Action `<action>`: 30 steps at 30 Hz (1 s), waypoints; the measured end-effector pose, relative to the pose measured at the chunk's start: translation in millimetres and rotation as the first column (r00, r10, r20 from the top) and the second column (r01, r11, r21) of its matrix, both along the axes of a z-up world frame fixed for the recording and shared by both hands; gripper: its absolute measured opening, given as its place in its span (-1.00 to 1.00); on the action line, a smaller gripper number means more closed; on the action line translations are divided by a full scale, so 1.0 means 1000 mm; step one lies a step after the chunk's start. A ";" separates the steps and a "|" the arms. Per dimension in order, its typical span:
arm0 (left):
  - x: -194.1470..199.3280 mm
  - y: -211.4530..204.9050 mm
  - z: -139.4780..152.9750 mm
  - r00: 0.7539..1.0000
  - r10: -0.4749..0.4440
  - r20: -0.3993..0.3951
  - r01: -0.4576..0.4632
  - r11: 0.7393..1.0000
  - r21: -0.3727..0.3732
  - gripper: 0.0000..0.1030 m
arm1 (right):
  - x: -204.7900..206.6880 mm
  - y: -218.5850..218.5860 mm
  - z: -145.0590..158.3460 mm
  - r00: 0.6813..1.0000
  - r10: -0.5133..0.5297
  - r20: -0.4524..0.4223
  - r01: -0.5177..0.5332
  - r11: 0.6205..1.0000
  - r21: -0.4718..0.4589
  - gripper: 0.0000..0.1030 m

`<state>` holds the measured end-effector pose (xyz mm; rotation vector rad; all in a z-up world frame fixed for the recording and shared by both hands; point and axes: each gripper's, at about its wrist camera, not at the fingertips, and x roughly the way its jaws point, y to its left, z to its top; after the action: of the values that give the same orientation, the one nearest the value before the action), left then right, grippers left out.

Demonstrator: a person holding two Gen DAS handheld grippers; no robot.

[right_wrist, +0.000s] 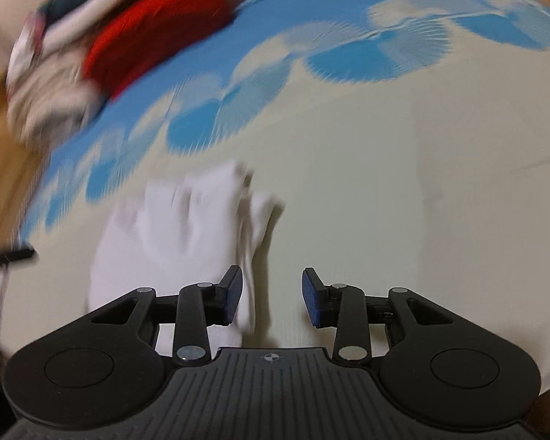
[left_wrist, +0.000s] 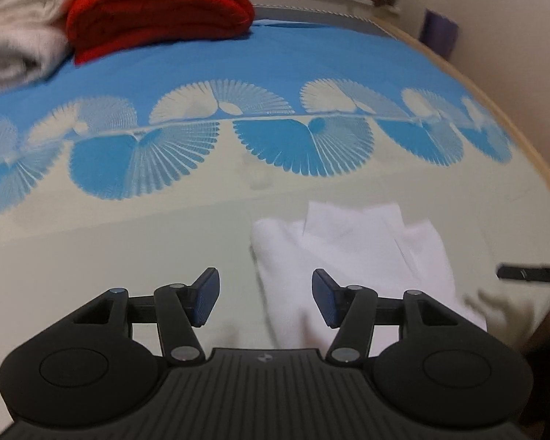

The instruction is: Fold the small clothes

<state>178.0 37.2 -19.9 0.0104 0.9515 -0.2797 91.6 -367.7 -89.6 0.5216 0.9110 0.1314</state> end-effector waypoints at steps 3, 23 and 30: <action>0.022 0.017 -0.053 0.979 0.110 -0.170 -0.130 0.985 -0.111 0.13 | 0.007 0.003 -0.003 0.999 -0.028 0.031 0.028 0.999 -0.024 -0.25; 0.090 0.032 -0.108 0.857 0.181 -0.482 -0.360 0.879 -0.312 0.14 | 0.090 0.052 -0.040 0.980 -0.201 -0.002 0.200 0.977 -0.068 -0.94; 0.101 0.021 -0.124 0.846 0.161 -0.509 -0.340 0.898 -0.280 0.08 | 0.067 0.039 -0.039 0.953 -0.297 -0.053 0.298 0.954 0.020 0.39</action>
<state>278.9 57.8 -143.9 -0.5483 1.3647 -0.2078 158.2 -328.8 -128.5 0.6851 0.8693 -0.1438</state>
